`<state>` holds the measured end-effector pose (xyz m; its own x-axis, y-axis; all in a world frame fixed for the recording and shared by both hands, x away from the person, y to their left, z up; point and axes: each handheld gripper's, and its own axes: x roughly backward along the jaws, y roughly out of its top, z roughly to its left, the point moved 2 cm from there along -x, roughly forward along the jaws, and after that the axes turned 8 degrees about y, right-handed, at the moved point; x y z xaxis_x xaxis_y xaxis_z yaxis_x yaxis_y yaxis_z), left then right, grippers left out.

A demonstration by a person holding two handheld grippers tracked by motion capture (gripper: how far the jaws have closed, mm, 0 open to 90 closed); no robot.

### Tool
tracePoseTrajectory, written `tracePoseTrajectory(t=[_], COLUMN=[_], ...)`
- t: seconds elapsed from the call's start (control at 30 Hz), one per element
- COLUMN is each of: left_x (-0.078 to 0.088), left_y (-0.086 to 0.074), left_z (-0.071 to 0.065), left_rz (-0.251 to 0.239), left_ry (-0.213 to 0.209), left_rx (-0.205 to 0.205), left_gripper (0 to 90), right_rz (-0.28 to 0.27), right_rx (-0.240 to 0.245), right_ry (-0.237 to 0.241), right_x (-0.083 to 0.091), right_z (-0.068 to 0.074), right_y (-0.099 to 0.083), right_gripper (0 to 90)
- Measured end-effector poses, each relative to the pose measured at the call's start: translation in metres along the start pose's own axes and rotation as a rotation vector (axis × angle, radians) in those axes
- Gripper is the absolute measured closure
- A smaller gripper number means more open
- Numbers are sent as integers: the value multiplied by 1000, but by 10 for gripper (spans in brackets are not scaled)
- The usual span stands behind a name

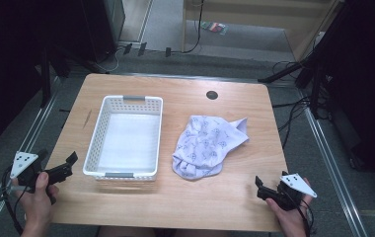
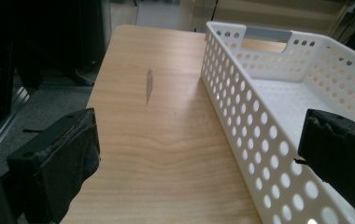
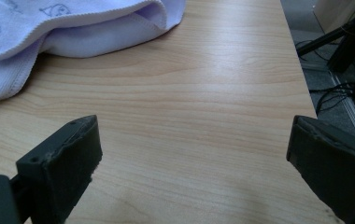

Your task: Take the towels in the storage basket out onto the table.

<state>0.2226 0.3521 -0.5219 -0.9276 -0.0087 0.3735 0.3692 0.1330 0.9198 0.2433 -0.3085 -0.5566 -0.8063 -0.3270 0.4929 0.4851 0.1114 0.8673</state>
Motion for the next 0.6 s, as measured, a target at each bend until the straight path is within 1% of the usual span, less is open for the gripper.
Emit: tracePoseTrajectory(t=[0.03, 0.1, 0.13, 0.2, 0.23, 0.27, 0.33, 0.4, 0.47, 0.5, 0.53, 0.57, 0.6], left_x=[0, 1, -1, -5, -7, -10, -14, -16, -20, -20, -21, -21, -22], left_y=[-3, -10, -15, -22, -25, -29, -32, -32, -33, -33, -33, -33, -33], left_z=[2, 7, 10, 12, 13, 13, 13, 11, 9, 8, 7, 8, 8], left_rz=[1, 11, 23, 46, 61, 75, 94, 103, 142, 138, 142, 146, 152], left_ry=[3, 15, 22, 45, 48, 47, 52, 60, 74, 75, 80, 78, 72], left_rx=[4, -2, -9, -37, -43, -48, -42, -65, -83, -91, -91, -86, -81], left_gripper=[0, 0, 0, 0, 0, 0, 0, 0, 0, 0, 0, 0, 0], right_rz=[0, -1, -4, 6, 9, 17, 17, 18, 16, 21, 27, 32, 45], right_rx=[4, 16, 22, 30, 42, 44, 20, 31, 21, 26, 34, 37, 42], right_ry=[2, 9, 7, 13, 23, 27, 76, 106, 158, 180, 205, 221, 221], right_x=[0, 1, 2, 2, 1, 1, -1, -4, -11, -17, -26, -32, -41], right_z=[1, 2, 2, 4, 6, 8, 15, 29, 47, 58, 71, 80, 91], right_y=[0, 0, 1, 2, 3, 4, 10, 21, 36, 44, 55, 61, 69], right_gripper=[26, 26, 27, 38, 37, 38, 34, 26, 10, 0, 0, 0, 0])
